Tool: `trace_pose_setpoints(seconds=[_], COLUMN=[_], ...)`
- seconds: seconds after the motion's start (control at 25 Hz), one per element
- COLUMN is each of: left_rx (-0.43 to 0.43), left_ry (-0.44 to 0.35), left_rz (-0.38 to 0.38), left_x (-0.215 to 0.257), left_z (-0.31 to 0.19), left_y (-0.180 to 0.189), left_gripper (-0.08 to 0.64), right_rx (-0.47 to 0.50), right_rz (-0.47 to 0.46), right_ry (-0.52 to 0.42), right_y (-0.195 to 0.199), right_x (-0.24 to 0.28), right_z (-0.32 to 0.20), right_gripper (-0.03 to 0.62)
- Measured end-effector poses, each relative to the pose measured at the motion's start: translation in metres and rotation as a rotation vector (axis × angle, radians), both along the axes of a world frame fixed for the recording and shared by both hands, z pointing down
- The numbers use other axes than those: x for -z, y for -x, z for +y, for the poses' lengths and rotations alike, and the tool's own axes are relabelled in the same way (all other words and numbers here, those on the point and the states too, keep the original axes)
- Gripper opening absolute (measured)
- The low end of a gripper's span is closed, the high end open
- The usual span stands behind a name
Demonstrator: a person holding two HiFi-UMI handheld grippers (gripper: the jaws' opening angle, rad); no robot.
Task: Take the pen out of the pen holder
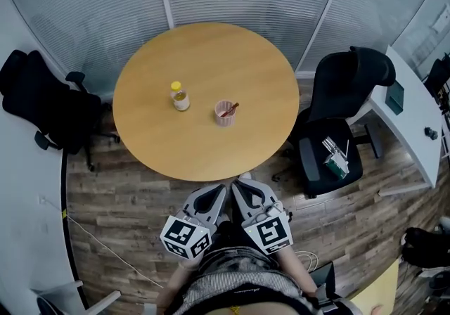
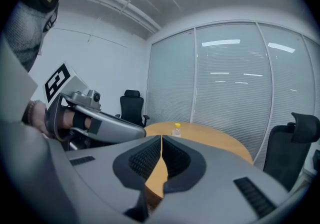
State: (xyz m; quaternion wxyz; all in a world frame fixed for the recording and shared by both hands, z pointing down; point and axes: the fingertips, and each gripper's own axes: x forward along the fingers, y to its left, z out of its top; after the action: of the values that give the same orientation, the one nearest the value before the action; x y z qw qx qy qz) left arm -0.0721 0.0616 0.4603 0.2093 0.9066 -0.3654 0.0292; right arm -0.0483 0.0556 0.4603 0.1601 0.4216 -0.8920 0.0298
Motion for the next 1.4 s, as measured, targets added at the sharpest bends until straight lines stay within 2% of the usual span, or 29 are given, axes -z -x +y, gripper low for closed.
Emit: trace_pose_setpoints(seconds=[0.28,0.6,0.72,0.88,1.4], left_rx=[0.050,0.053,0.063,0.086,0.182], left_ry=[-0.009,-0.024,-0.011,-0.007,-0.002], left_rz=[-0.006,-0.018,-0.024,-0.035,-0.084], left_x=[0.004,0.011,0.008,0.006,-0.005], left_z=[-0.050,-0.117,-0.135,-0.159,-0.224], left_y=[0.004,-0.012,-0.016,-0.019,-0.037], left_gripper=[0.005,0.005,0.005,0.005,0.005], right_rx=[0.033,0.087,0.073,0.106,0.188], right_rz=[-0.024,0.010,-0.032,-0.004,-0.054], right_ry=[-0.002,-0.027,-0.003,-0.011,0.012], right_y=[0.002,-0.006,-0.011,-0.018,-0.037], right_x=[0.006,0.010,0.012,0.008,-0.004], right_z=[-0.051,-0.117,-0.136,-0.160,-0.229], right_gripper=[0.023,0.023,0.023,0.023,0.023])
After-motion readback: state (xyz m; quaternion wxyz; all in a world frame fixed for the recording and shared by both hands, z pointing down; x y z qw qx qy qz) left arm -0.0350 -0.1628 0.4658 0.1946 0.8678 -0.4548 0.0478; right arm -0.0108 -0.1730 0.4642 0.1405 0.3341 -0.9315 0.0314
